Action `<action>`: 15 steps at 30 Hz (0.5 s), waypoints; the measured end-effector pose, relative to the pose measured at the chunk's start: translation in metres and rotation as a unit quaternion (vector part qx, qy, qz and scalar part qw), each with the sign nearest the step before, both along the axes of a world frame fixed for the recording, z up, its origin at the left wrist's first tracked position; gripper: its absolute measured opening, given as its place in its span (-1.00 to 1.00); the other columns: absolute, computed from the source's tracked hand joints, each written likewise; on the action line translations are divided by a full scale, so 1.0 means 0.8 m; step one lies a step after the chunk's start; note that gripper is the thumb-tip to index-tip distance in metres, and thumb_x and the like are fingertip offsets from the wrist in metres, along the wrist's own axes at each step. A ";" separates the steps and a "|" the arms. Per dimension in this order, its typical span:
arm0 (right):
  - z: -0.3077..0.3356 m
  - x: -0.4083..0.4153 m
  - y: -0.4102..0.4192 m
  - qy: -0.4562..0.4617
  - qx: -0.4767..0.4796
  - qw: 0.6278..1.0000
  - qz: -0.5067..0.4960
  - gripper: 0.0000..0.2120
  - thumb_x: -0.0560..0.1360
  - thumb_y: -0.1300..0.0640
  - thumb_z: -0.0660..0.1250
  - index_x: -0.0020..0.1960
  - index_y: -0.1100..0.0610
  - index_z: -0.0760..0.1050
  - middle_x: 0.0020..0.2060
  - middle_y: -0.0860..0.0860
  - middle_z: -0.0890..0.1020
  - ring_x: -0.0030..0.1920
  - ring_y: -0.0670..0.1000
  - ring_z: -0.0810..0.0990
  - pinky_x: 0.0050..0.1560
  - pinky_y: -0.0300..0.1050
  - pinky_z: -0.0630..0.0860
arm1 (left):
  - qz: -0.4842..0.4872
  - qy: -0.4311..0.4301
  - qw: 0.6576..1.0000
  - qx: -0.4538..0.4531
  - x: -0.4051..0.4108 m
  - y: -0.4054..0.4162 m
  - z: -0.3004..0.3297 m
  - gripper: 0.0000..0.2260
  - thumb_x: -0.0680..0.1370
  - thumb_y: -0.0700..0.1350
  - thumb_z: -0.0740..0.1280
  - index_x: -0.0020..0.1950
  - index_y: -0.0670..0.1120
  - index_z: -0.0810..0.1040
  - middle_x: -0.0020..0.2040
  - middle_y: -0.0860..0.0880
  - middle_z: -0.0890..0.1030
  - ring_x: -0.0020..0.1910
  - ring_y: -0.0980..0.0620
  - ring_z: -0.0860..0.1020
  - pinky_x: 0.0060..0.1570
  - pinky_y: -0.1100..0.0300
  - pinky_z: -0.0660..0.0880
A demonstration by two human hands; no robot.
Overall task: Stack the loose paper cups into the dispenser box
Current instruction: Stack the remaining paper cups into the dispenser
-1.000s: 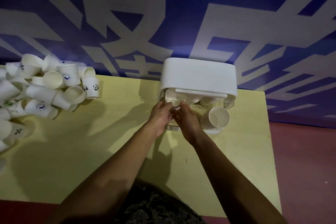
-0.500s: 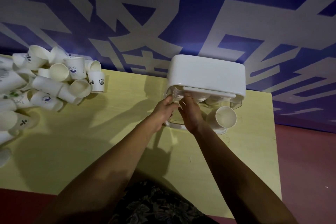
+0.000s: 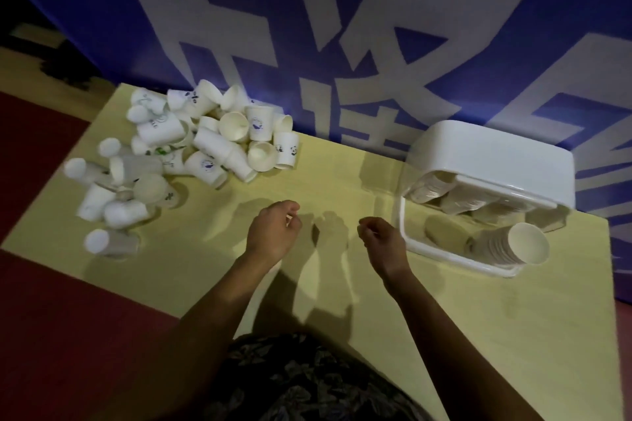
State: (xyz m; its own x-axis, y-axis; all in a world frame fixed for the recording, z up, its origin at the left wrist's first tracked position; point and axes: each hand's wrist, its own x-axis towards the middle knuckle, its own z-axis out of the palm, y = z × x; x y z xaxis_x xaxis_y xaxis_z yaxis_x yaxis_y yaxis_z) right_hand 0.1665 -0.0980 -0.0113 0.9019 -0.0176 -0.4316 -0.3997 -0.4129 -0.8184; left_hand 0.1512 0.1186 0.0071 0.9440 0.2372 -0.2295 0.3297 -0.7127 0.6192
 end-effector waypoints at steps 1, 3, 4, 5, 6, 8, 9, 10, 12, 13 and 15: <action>0.002 -0.003 0.023 -0.003 -0.002 1.000 0.015 -0.87 0.54 0.15 0.32 0.04 0.10 0.60 -0.11 -0.01 0.67 -0.07 0.01 0.63 0.00 -0.07 0.53 | 0.011 -0.001 1.000 0.006 -0.007 0.025 -0.001 -0.77 0.51 -0.16 0.32 0.15 -0.07 0.60 0.03 -0.01 0.67 -0.07 -0.05 0.60 0.01 0.07 0.54; 0.004 -0.009 0.071 -0.008 -0.007 0.999 0.040 -0.88 0.53 0.15 0.33 0.03 0.09 0.61 -0.14 -0.02 0.67 -0.10 -0.02 0.63 -0.02 -0.09 0.53 | 0.034 -0.002 0.999 0.012 -0.020 0.076 -0.004 -0.77 0.51 -0.14 0.31 0.15 -0.06 0.60 0.03 -0.01 0.66 -0.06 -0.05 0.60 0.01 0.07 0.54; 0.002 -0.012 0.095 -0.007 -0.009 0.999 0.047 -0.89 0.53 0.15 0.33 0.03 0.09 0.61 -0.14 -0.02 0.67 -0.10 -0.02 0.63 -0.03 -0.11 0.53 | 0.041 -0.001 0.999 0.017 -0.027 0.103 -0.006 -0.77 0.52 -0.14 0.31 0.15 -0.05 0.60 0.04 -0.01 0.66 -0.05 -0.05 0.60 0.01 0.07 0.54; 0.001 -0.015 0.120 -0.003 -0.011 0.999 0.051 -0.88 0.53 0.14 0.33 0.03 0.09 0.61 -0.14 -0.02 0.67 -0.10 -0.02 0.63 -0.04 -0.12 0.53 | 0.046 0.000 0.999 0.023 -0.035 0.130 -0.009 -0.77 0.52 -0.13 0.31 0.16 -0.05 0.60 0.04 -0.01 0.66 -0.03 -0.05 0.60 0.01 0.08 0.53; -0.001 -0.019 0.145 0.002 -0.012 0.999 0.051 -0.88 0.53 0.14 0.33 0.03 0.08 0.61 -0.13 -0.01 0.67 -0.10 -0.01 0.63 -0.03 -0.12 0.53 | 0.050 0.002 0.998 0.029 -0.043 0.158 -0.011 -0.77 0.52 -0.13 0.30 0.16 -0.06 0.60 0.05 -0.02 0.66 -0.01 -0.06 0.60 0.01 0.08 0.53; -0.007 -0.029 0.197 0.010 -0.013 0.999 0.049 -0.89 0.52 0.14 0.34 0.02 0.05 0.61 -0.12 -0.02 0.67 -0.09 -0.01 0.64 0.00 -0.09 0.55 | 0.064 0.008 0.997 0.041 -0.061 0.215 -0.017 -0.77 0.52 -0.14 0.30 0.15 -0.07 0.60 0.05 -0.04 0.65 0.01 -0.08 0.60 0.00 0.08 0.52; -0.010 -0.034 0.223 0.016 -0.014 0.998 0.051 -0.90 0.52 0.14 0.34 0.00 0.04 0.60 -0.12 -0.03 0.67 -0.09 -0.01 0.64 0.00 -0.09 0.55 | 0.072 0.010 0.996 0.051 -0.070 0.243 -0.020 -0.78 0.52 -0.14 0.30 0.15 -0.08 0.60 0.05 -0.05 0.65 0.00 -0.09 0.59 -0.01 0.07 0.52; -0.012 -0.040 0.249 0.023 -0.015 0.998 0.056 -0.91 0.52 0.14 0.34 -0.01 0.02 0.60 -0.12 -0.03 0.67 -0.09 -0.02 0.63 0.00 -0.10 0.54 | 0.081 0.010 0.995 0.065 -0.078 0.270 -0.022 -0.78 0.51 -0.15 0.30 0.14 -0.08 0.59 0.04 -0.07 0.64 0.00 -0.10 0.59 -0.02 0.07 0.52; -0.017 -0.050 0.298 0.034 -0.019 0.997 0.072 -0.91 0.53 0.15 0.34 0.00 0.04 0.60 -0.11 -0.03 0.67 -0.07 -0.03 0.63 -0.03 -0.16 0.51 | 0.099 0.008 0.990 0.098 -0.093 0.320 -0.024 -0.79 0.51 -0.15 0.31 0.13 -0.10 0.59 0.04 -0.11 0.62 0.02 -0.13 0.57 -0.05 0.04 0.50; -0.019 -0.056 0.322 0.036 -0.023 0.996 0.082 -0.90 0.53 0.15 0.34 0.01 0.05 0.61 -0.10 -0.04 0.67 -0.06 -0.04 0.63 -0.04 -0.19 0.49 | 0.108 0.010 0.987 0.116 -0.101 0.342 -0.025 -0.77 0.50 -0.15 0.31 0.14 -0.11 0.58 0.07 -0.12 0.60 0.06 -0.14 0.55 -0.04 0.02 0.50; -0.022 -0.064 0.364 0.032 -0.031 0.994 0.102 -0.89 0.52 0.16 0.34 0.01 0.07 0.62 -0.08 -0.06 0.67 -0.05 -0.07 0.63 -0.06 -0.23 0.47 | 0.122 0.026 0.981 0.147 -0.115 0.380 -0.029 -0.71 0.48 -0.13 0.34 0.19 -0.11 0.56 0.16 -0.14 0.54 0.13 -0.17 0.48 -0.01 -0.03 0.48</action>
State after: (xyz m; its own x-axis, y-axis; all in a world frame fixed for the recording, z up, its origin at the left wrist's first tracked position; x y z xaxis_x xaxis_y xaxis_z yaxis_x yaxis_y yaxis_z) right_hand 0.1157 0.1929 -0.0292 0.8600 0.1351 -0.4921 -0.3529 -0.5391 -0.7647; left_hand 0.0591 0.4228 -0.0163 0.8395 0.5184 -0.1628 0.5385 -0.7537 0.3768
